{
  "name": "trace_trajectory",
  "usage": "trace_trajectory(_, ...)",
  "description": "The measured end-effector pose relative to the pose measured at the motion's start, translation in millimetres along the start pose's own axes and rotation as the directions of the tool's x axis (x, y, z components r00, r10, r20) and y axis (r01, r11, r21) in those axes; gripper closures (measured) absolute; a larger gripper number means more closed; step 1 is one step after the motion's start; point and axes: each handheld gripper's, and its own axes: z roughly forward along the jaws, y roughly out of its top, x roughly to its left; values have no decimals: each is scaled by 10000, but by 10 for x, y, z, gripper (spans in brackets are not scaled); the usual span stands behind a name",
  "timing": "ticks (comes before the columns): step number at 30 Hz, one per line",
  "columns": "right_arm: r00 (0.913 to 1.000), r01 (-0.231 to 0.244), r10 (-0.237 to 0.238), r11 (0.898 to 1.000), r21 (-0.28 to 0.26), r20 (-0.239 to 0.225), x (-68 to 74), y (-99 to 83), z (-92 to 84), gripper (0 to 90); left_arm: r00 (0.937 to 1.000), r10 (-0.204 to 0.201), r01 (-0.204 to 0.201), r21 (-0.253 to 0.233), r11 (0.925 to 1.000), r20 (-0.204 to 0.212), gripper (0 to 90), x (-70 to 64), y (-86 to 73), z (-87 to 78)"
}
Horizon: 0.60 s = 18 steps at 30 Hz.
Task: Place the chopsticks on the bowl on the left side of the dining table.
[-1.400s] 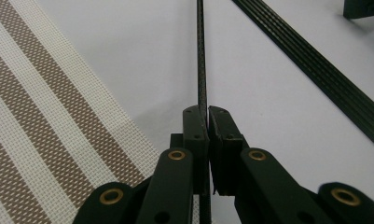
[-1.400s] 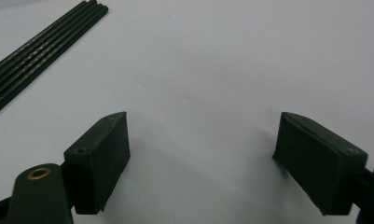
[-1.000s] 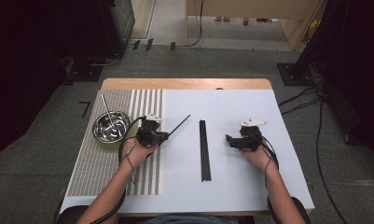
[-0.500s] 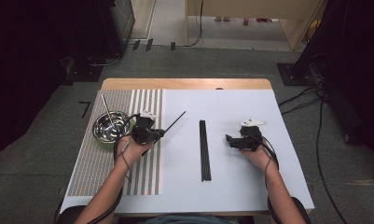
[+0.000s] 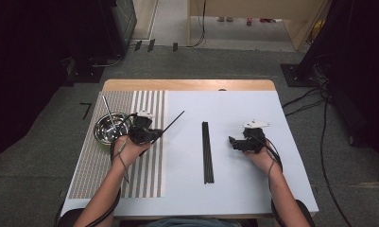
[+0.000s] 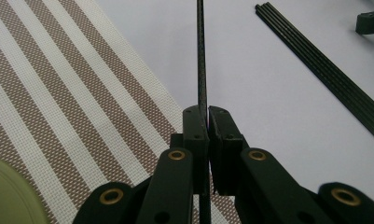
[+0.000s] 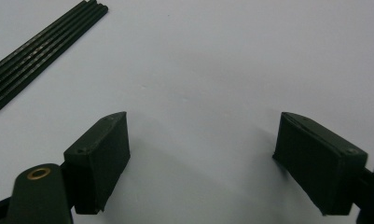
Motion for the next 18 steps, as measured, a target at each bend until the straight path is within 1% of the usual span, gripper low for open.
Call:
trace_trajectory(6, 10000, 1, -1, 10000, -2, 0, 0, 0, 0, 176, 10000, -64, 63, -89, 9999, -55, 877, 27, 2, -42)
trace_trajectory(12, 10000, -3, 3, 10000, -2, -3, 0, 0, 0, 176, 9998, 27, -29, -66, 10000, -203, 876, 57, 9, -95)
trace_trajectory(18, 10000, -3, 3, 10000, -8, 2, 0, 0, 1, 176, 9997, -89, 86, -128, 9999, -230, 877, 100, 8, -142)
